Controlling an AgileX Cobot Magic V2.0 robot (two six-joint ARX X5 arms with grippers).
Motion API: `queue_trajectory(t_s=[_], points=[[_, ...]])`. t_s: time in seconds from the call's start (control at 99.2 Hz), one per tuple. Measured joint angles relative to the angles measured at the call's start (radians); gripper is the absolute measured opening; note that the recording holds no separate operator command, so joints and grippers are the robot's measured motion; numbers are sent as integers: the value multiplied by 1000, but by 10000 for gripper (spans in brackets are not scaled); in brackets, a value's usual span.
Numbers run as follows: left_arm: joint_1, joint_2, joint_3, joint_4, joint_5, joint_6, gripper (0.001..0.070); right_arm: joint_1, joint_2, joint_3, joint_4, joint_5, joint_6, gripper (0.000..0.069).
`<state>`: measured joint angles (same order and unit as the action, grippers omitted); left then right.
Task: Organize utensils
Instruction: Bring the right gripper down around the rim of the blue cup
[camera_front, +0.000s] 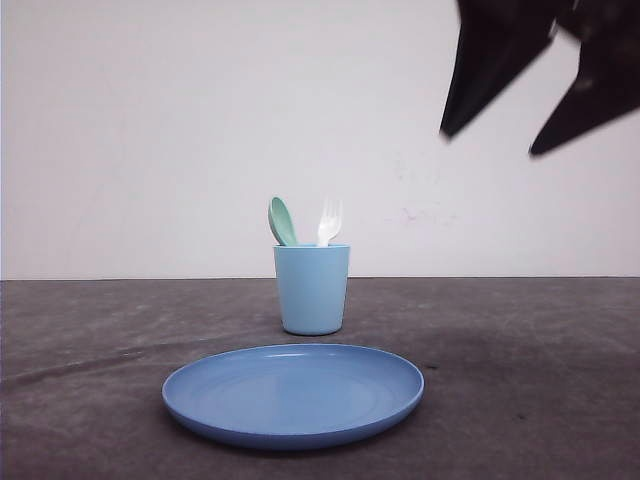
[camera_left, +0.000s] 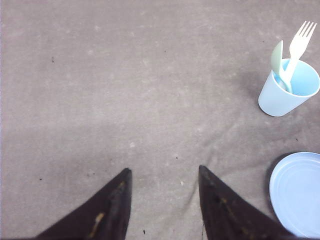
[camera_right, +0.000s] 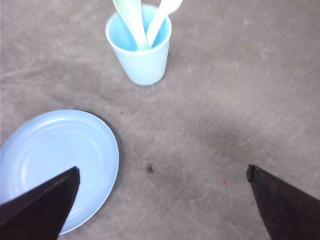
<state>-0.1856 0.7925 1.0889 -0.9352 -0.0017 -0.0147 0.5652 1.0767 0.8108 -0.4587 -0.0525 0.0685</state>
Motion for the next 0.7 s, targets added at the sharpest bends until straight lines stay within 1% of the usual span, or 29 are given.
queue_trajectory(t_s=[0.101,0.181,0.534,0.605,0.696], points=[[0,0,0,0,0,0,246,0,84,-13,71,-2,2,681],[0,0,0,0,0,0,246,0,158,-13,158,-14,1,681],[0,0,0,0,0,0,246,-10,483,-13,622,-167,1,681],[0,0,0,0,0,0,246,-11,528,-8,681,-181,1,681],[0,0,0,0,0,0,246,-11,584,19,715,-183,1,681]])
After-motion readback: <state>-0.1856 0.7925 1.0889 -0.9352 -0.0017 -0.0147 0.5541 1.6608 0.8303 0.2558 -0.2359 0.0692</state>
